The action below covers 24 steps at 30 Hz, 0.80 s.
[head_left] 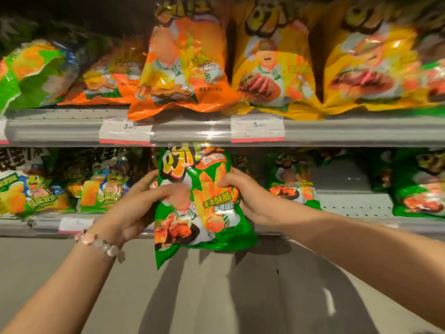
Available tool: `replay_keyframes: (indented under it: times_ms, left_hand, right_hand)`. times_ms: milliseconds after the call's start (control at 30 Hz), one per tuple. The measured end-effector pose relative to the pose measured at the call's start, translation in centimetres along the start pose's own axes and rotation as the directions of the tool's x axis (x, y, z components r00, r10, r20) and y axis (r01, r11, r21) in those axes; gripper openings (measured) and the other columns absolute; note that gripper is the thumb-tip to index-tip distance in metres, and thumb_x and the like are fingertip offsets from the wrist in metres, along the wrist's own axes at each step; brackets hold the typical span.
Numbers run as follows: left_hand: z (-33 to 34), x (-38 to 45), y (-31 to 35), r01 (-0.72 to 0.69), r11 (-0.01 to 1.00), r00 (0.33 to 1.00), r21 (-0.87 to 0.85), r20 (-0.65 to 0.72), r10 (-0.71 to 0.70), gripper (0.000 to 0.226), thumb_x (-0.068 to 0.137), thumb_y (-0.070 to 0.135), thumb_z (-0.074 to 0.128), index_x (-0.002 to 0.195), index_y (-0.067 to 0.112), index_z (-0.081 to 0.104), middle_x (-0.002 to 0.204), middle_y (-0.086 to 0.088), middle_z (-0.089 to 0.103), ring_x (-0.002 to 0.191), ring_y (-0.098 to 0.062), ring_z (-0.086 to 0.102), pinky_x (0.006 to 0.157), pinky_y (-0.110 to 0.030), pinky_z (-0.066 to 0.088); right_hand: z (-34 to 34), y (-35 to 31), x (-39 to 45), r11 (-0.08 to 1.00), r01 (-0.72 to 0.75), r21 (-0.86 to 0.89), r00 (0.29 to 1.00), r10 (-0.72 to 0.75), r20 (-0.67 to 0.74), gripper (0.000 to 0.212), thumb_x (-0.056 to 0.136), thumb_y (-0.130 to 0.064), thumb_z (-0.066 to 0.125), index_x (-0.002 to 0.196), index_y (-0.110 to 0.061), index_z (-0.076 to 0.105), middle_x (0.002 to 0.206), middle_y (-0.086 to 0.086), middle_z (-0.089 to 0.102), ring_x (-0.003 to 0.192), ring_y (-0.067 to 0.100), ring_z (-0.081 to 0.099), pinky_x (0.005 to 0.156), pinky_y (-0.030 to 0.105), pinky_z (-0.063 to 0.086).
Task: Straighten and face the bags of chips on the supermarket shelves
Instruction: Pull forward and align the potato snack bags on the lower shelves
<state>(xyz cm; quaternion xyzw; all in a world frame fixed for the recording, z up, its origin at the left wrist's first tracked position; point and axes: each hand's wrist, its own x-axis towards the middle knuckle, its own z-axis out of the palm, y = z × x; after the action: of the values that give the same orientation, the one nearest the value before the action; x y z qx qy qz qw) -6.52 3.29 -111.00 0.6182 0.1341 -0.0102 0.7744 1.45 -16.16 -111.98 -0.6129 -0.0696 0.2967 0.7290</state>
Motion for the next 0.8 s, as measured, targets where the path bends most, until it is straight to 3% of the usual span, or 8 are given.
replay_keyframes:
  times_ms: [133, 233, 333, 400, 500, 600, 700, 800]
  left_hand:
    - [6.8, 0.3, -0.9, 0.018, 0.999, 0.999, 0.029, 0.041, -0.019, 0.057, 0.061, 0.012, 0.07, 0.116, 0.022, 0.059, 0.096, -0.011, 0.074, 0.075, -0.022, 0.073, 0.052, -0.026, 0.055]
    - [12.3, 0.2, -2.0, 0.026, 0.998, 0.999, 0.055, 0.019, -0.027, 0.067, 0.056, 0.016, 0.073, 0.121, 0.022, 0.056, 0.099, -0.008, 0.074, 0.079, -0.021, 0.073, 0.056, -0.029, 0.057]
    - [18.1, -0.1, -3.4, 0.054, 0.997, 0.998, 0.047, 0.008, -0.054, 0.076, 0.05, 0.019, 0.075, 0.123, 0.024, 0.054, 0.099, -0.008, 0.074, 0.08, -0.023, 0.073, 0.055, -0.03, 0.056]
    - [22.3, 0.0, -4.3, 0.065, 0.997, 0.998, 0.041, 0.011, -0.066, 0.075, 0.052, 0.017, 0.074, 0.124, 0.024, 0.053, 0.101, -0.009, 0.074, 0.084, -0.027, 0.072, 0.059, -0.034, 0.058]
    - [28.3, 0.2, -5.5, 0.063, 0.996, 0.998, 0.059, -0.012, -0.063, 0.073, 0.059, 0.015, 0.073, 0.129, 0.022, 0.052, 0.108, -0.01, 0.072, 0.095, -0.03, 0.07, 0.076, -0.041, 0.057]
    - [33.9, 0.2, -6.4, 0.06, 0.993, 0.996, 0.098, -0.066, -0.053, 0.072, 0.058, 0.02, 0.074, 0.126, 0.022, 0.053, 0.107, -0.009, 0.072, 0.083, -0.022, 0.072, 0.067, -0.036, 0.055]
    - [38.4, 0.4, -7.2, 0.078, 0.994, 0.986, 0.083, -0.156, -0.064, 0.066, 0.059, 0.021, 0.073, 0.121, 0.016, 0.053, 0.096, -0.008, 0.074, 0.08, -0.022, 0.071, 0.068, -0.039, 0.054]
    - [41.9, 0.8, -7.6, 0.132, 0.991, 0.978, 0.017, -0.163, -0.128, 0.059, 0.068, 0.018, 0.07, 0.124, 0.006, 0.055, 0.107, -0.014, 0.071, 0.098, -0.031, 0.069, 0.084, -0.046, 0.055]
  right_hand:
    - [-6.3, -0.6, -3.1, 0.996, -0.027, 0.079, 0.999, 0.025, 0.03, 0.03, 0.087, -0.001, 0.048, 0.116, -0.007, 0.049, 0.11, 0.02, 0.057, 0.099, 0.033, 0.056, 0.102, 0.053, 0.041]
    - [-11.3, -1.2, -5.4, 0.991, -0.059, 0.122, 0.998, 0.055, 0.033, 0.043, 0.087, -0.001, 0.049, 0.13, -0.001, 0.043, 0.113, 0.024, 0.057, 0.093, 0.035, 0.059, 0.096, 0.05, 0.045]
    - [-16.9, -2.1, -7.6, 0.998, -0.043, 0.054, 0.995, 0.038, 0.095, 0.053, 0.084, -0.007, 0.064, 0.132, -0.005, 0.041, 0.121, 0.022, 0.062, 0.11, 0.038, 0.06, 0.101, 0.055, 0.044]
    - [-20.7, -2.5, -9.0, 1.0, -0.025, -0.011, 0.989, 0.026, 0.146, 0.062, 0.076, -0.004, 0.074, 0.128, -0.012, 0.043, 0.117, 0.017, 0.066, 0.107, 0.035, 0.064, 0.096, 0.055, 0.048]
    - [-26.1, -3.3, -10.8, 0.997, 0.005, -0.075, 0.993, 0.003, 0.114, 0.07, 0.069, 0.003, 0.079, 0.127, -0.013, 0.043, 0.115, 0.016, 0.066, 0.103, 0.032, 0.066, 0.091, 0.053, 0.051]
    - [-31.3, -5.0, -12.2, 0.99, 0.024, -0.141, 0.997, -0.013, 0.076, 0.065, 0.064, -0.002, 0.083, 0.115, -0.022, 0.047, 0.106, 0.007, 0.068, 0.093, 0.022, 0.069, 0.076, 0.04, 0.058]
    - [-35.4, -6.3, -13.4, 0.982, 0.014, -0.188, 0.999, -0.006, 0.039, 0.073, 0.061, -0.012, 0.088, 0.118, -0.024, 0.044, 0.108, 0.002, 0.066, 0.095, 0.02, 0.067, 0.084, 0.043, 0.056]
    - [-38.6, -7.2, -14.5, 0.963, 0.013, -0.27, 1.0, -0.013, 0.0, 0.088, 0.062, -0.025, 0.088, 0.132, -0.019, 0.036, 0.115, 0.0, 0.061, 0.103, 0.019, 0.062, 0.092, 0.041, 0.052]
